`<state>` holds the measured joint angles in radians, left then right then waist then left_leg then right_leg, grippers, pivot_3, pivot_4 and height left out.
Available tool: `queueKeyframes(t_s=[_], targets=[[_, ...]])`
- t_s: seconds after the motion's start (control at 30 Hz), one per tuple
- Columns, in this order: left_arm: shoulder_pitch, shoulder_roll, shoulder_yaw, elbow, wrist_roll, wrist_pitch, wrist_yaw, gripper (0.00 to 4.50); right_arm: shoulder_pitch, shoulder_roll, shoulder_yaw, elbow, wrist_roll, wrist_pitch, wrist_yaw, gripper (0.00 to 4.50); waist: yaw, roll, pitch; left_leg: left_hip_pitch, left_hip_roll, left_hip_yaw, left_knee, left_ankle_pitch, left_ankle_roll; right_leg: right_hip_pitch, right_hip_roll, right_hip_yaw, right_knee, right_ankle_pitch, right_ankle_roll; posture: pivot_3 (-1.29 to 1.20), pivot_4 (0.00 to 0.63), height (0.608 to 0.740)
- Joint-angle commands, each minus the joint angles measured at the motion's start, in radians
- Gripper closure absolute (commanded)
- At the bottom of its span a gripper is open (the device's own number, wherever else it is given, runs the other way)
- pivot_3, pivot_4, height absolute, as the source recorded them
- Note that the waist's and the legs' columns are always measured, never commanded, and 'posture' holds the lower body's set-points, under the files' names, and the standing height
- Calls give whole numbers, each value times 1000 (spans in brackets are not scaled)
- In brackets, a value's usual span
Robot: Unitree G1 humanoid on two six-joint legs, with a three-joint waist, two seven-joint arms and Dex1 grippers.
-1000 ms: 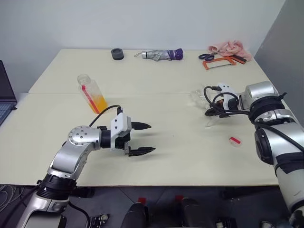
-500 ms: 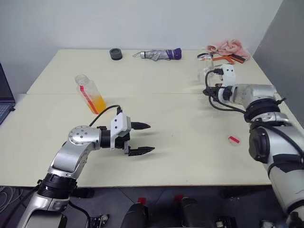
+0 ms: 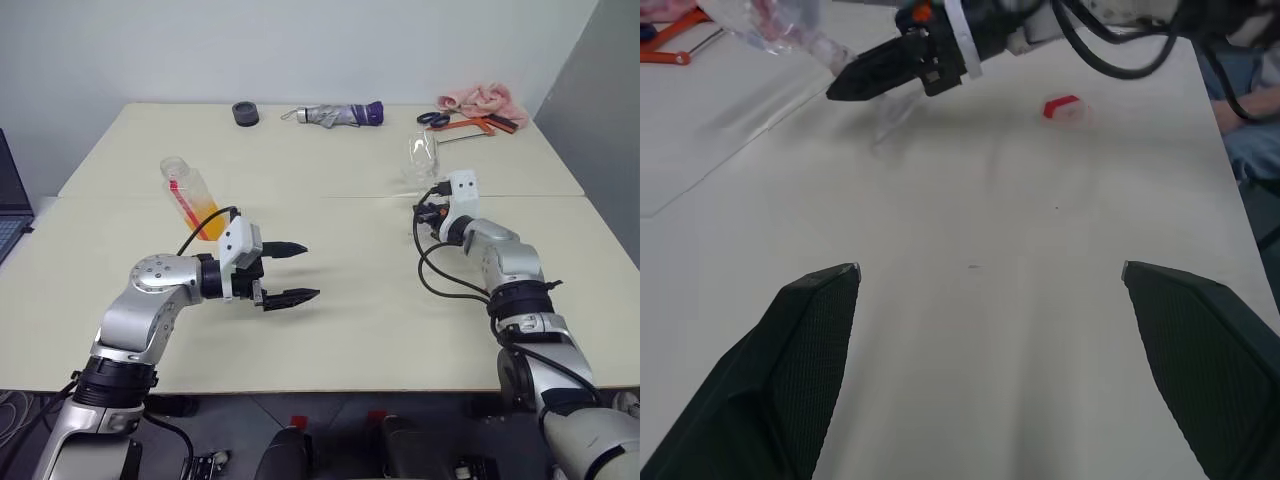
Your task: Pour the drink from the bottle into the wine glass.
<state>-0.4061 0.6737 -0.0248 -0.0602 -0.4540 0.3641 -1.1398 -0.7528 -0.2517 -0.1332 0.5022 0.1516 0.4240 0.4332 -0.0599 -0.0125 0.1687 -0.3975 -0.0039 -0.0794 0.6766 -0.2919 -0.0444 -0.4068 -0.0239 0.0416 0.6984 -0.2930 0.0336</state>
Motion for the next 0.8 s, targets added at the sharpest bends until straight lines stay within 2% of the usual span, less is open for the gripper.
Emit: queueKeyframes(t_s=[0.03, 0.2, 0.47, 0.57, 0.67, 0.8], targets=[[-3, -1, 37, -28, -24, 9, 17, 0, 100, 38, 17, -109, 16, 32, -32, 4349, 1, 0, 0, 0, 0, 0, 0, 0, 0, 0, 0, 0, 0, 0, 0, 0, 150, 740], [15, -1, 40, -55, -33, 28, 32, 0, 286, 105, 19, -269, 56, 101, -75, 4349, 2, -1, -3, 2, 0, 0, 0, 0, 0, 2, 0, 0, 0, 0, 0, 0, 150, 740], [14, 2, 43, -54, -30, 32, 42, 0, 452, 79, 103, -376, 2, 75, -81, 4349, 3, -5, -9, 7, -1, 0, -1, 0, 0, 7, 2, 0, -1, 0, 0, 0, 150, 740], [15, 0, 47, -52, -29, 32, 50, 0, 471, 67, 145, -375, -32, 24, -71, 4349, 3, -7, -10, 21, -2, 0, -7, -1, 1, 20, 2, -1, -7, -1, 0, 0, 150, 740], [27, -12, 70, -59, -22, 27, 99, 0, 465, 57, 202, -355, -97, -165, -55, 4349, 3, -6, -10, 35, 0, 0, -16, -1, 1, 34, 4, 0, -17, -1, 0, 0, 150, 740], [72, -19, 126, -85, -13, 18, 181, 0, 368, 93, 203, -357, -49, -331, 13, 4349, -10, -5, -8, 35, 1, 1, -16, -1, 1, 32, 5, 1, -17, -1, 0, 0, 150, 740]])
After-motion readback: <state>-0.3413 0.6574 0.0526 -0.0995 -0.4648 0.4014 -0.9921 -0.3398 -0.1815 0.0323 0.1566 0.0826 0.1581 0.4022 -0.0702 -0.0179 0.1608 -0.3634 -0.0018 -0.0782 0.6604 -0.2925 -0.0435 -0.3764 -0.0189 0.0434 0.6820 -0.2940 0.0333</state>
